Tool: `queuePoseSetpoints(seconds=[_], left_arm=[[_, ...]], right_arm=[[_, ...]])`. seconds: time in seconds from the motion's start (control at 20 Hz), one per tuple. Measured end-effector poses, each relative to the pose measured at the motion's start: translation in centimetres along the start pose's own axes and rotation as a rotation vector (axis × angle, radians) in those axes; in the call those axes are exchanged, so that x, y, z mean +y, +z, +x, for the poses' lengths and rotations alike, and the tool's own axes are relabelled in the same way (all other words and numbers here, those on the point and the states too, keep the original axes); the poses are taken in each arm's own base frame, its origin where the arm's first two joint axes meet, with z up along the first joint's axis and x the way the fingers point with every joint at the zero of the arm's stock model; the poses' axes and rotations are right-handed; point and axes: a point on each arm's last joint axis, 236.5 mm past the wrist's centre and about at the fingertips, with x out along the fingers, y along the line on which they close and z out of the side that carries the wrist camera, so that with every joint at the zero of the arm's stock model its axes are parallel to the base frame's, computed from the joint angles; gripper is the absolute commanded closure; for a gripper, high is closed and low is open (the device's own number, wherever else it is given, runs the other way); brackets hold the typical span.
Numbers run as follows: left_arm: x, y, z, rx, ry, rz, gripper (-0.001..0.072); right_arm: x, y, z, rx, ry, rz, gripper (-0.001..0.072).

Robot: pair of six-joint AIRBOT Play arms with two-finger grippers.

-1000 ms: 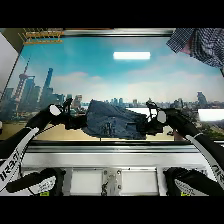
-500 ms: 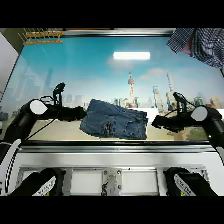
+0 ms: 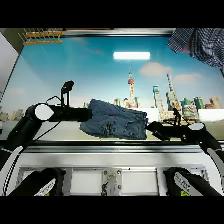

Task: Fold the clothes and pants, and hang the long-sleeved shirts on hangers.

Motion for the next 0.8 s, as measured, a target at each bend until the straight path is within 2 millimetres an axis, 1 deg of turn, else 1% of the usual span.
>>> queuePoseSetpoints(seconds=[0.1,0.2,0.25,0.3,0.35,0.4,0.45,0.55,0.6,0.65,0.75,0.8], left_arm=[[-0.2,-0.4,0.7,0.021,-0.003,-0.001,0.0676],[-0.2,-0.7,1.2,0.037,-0.001,-0.006,0.0676],[-0.1,-0.8,1.4,0.042,0.000,-0.009,0.0676],[-0.1,-0.8,1.5,0.043,0.000,-0.010,0.0676],[-0.1,-0.8,1.6,0.046,0.000,-0.015,0.0676],[-0.1,-0.9,1.7,0.048,0.000,-0.016,0.0677],[-0.1,-0.9,1.7,0.050,0.001,-0.018,0.0676],[-0.1,-0.9,1.8,0.051,0.001,-0.018,0.0676],[-0.1,-0.9,1.8,0.052,0.001,-0.019,0.0677],[-0.1,-0.9,1.8,0.051,0.001,-0.019,0.0676],[-0.1,-1.0,1.8,0.054,0.002,-0.019,0.0676],[-0.1,-1.1,1.8,0.057,0.002,-0.019,0.0676]], right_arm=[[1.0,-0.2,1.6,0.014,0.051,0.012,0.0055],[2.1,-0.4,3.1,0.029,0.086,0.021,0.0064],[2.7,-0.5,3.8,0.037,0.097,0.020,0.0136],[3.1,-0.6,4.5,0.041,0.097,0.009,0.0268],[3.5,-0.7,5.2,0.047,0.097,0.003,0.0418],[3.7,-0.6,5.7,0.046,0.087,-0.014,0.0621],[4.1,-0.5,6.3,0.044,0.086,-0.028,0.0679],[5.4,0.1,6.7,0.031,0.101,-0.058,0.0680],[6.0,0.6,6.5,0.021,0.109,-0.075,0.0680],[6.6,1.7,6.0,-0.003,0.115,-0.095,0.0680],[6.9,5.2,3.8,-0.081,0.089,-0.116,0.0680],[6.6,7.8,1.9,-0.146,0.060,-0.115,0.0680]])
